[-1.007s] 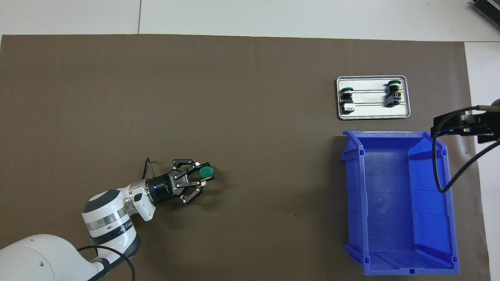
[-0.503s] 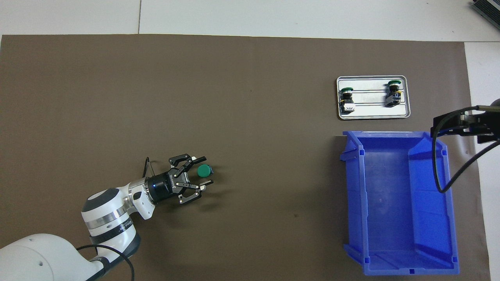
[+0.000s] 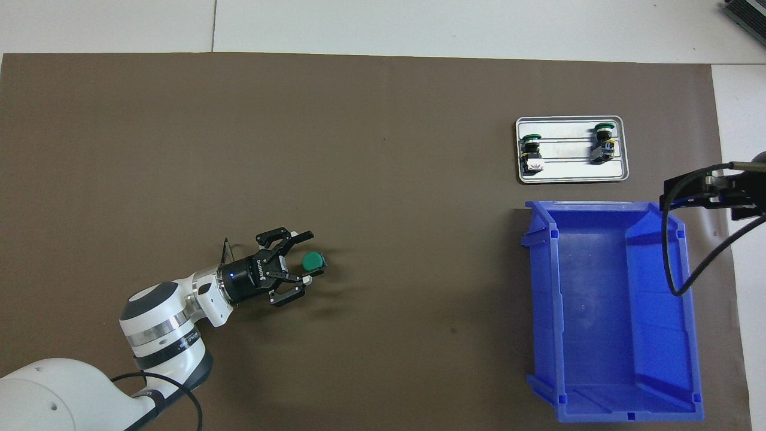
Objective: Place and press button with both arms
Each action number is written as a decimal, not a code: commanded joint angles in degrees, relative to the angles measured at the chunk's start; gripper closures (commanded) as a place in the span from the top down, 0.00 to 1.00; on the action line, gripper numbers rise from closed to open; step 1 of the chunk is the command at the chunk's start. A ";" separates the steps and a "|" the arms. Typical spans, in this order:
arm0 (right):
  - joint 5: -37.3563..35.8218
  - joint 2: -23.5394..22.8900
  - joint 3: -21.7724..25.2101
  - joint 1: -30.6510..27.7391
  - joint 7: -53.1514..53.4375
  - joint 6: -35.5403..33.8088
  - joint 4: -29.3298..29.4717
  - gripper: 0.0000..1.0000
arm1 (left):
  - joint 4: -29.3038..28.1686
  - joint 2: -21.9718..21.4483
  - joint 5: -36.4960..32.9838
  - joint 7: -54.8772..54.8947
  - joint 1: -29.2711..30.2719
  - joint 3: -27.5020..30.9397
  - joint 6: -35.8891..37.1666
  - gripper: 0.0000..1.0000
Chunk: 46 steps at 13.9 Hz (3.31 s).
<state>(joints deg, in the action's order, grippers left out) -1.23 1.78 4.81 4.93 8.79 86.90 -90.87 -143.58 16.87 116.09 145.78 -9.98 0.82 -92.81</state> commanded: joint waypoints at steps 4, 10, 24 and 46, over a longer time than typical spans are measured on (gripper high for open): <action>1.23 0.33 -0.24 -0.45 1.06 -0.15 -0.45 1.00 | 2.42 -2.36 -2.80 -9.97 2.59 0.23 -1.49 0.77; 0.35 0.24 -0.07 -0.98 -1.13 0.73 -0.45 1.00 | 5.85 -3.95 -12.63 -21.14 6.36 2.17 -3.61 0.77; 0.00 0.33 -0.07 -1.68 -4.30 0.82 -0.80 1.00 | 17.17 -7.10 -44.84 -49.84 10.60 3.66 -10.71 0.75; 0.08 0.33 -0.16 -1.68 -4.13 0.82 -0.80 1.00 | 28.97 -10.63 -104.49 -136.94 -18.93 2.96 -28.64 0.00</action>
<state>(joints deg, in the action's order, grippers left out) -1.27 1.78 5.05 3.91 5.90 86.93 -90.93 -112.27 6.97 13.38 14.04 -27.95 2.88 -117.64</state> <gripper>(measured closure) 0.000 0.991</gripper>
